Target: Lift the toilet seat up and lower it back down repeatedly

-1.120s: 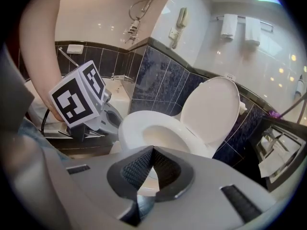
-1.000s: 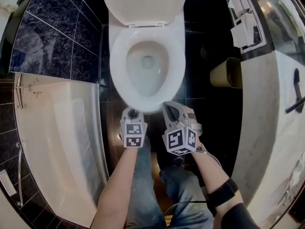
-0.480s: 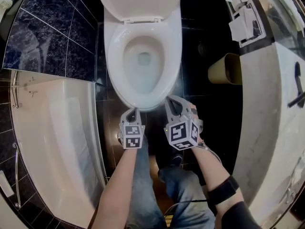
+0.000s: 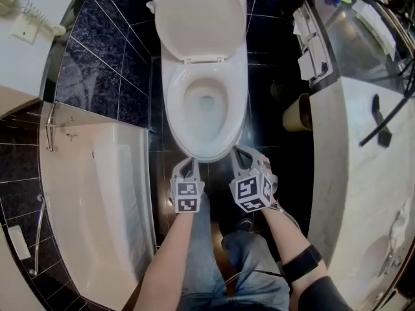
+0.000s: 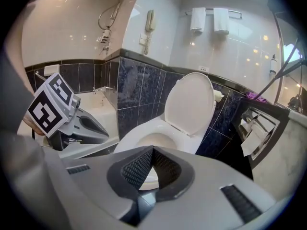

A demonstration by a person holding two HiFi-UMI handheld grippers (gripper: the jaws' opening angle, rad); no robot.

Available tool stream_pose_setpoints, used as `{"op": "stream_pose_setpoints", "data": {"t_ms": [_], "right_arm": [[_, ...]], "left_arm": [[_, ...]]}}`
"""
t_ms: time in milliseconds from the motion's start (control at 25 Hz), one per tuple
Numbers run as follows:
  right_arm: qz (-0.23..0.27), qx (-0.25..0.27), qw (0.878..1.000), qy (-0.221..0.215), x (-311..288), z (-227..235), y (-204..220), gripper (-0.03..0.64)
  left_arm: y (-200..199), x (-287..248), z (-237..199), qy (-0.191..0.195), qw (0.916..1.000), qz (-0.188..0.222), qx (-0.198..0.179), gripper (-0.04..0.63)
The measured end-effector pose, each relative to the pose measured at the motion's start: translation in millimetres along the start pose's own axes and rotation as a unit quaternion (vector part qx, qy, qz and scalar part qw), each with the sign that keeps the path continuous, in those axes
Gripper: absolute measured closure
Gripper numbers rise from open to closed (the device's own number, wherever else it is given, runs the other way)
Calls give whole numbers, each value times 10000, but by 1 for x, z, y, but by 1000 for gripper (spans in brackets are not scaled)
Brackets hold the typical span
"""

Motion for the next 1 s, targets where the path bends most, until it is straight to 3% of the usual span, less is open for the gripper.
{"op": "stream_pose_setpoints", "data": {"t_ms": [600, 880, 1000], "right_arm": [[716, -963, 9926, 183, 180, 75, -180, 598], [1045, -1557, 9815, 377, 239, 109, -224, 599], [1103, -1579, 9803, 434, 253, 120, -237, 600]], "left_arm": [[-227, 210, 42, -37, 9932, 1117, -330, 607], [-301, 281, 46, -15, 9860, 1578, -538, 607], [-322, 294, 43, -1, 9834, 1716, -584, 607]]}}
Point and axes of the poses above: the fingertips, and each gripper's own axes: x backward along the fingers, z to its right, y out of its underside, the point moved 9 cm from there along x, backward along the fingers, and after that the axes turned 1 degree about x, right-handed, at the moved point
